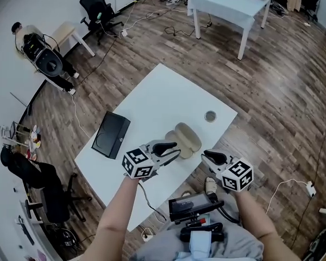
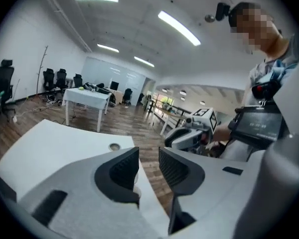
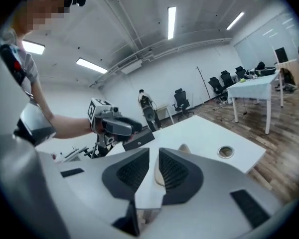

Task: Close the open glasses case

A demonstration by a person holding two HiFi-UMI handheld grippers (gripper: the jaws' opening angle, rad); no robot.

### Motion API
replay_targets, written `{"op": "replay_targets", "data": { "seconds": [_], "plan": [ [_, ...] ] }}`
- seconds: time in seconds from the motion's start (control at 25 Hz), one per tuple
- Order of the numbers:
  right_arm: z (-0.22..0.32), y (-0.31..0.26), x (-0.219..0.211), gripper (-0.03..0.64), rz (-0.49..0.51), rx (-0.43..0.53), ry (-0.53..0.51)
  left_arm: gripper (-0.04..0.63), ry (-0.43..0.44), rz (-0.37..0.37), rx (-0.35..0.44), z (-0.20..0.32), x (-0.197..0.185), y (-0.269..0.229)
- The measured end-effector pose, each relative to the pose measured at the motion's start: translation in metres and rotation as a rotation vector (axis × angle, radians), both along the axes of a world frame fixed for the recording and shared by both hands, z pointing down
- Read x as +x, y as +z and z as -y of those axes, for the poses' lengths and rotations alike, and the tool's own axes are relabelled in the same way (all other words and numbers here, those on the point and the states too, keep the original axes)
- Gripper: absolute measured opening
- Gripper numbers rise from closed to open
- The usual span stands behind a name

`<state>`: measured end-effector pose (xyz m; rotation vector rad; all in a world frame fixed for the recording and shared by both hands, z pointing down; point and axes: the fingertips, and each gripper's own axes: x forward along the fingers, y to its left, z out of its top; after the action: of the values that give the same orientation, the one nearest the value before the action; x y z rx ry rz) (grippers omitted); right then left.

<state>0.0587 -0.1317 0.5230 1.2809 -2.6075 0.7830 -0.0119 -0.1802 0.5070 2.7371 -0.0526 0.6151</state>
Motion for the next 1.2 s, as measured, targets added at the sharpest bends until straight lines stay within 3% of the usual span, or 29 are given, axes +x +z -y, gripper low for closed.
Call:
{"op": "replay_targets", "data": {
  "seconds": [0.2, 0.4, 0.88, 1.2],
  "plan": [
    [0.022, 0.036, 0.003, 0.037, -0.114, -0.097, 0.011, 0.137, 0.182, 0.308, 0.196, 0.027, 0.013, 0.044],
    [0.039, 0.067, 0.004, 0.038, -0.22, -0.17, 0.028, 0.137, 0.296, 0.479, 0.316, 0.048, 0.022, 0.083],
    [0.058, 0.111, 0.009, 0.088, -0.352, -0.299, 0.069, 0.137, 0.467, 0.64, 0.514, 0.092, 0.037, 0.131],
    [0.066, 0.116, 0.01, 0.087, -0.386, -0.307, 0.053, 0.135, 0.569, 0.744, 0.572, 0.107, 0.046, 0.16]
  ]
}}
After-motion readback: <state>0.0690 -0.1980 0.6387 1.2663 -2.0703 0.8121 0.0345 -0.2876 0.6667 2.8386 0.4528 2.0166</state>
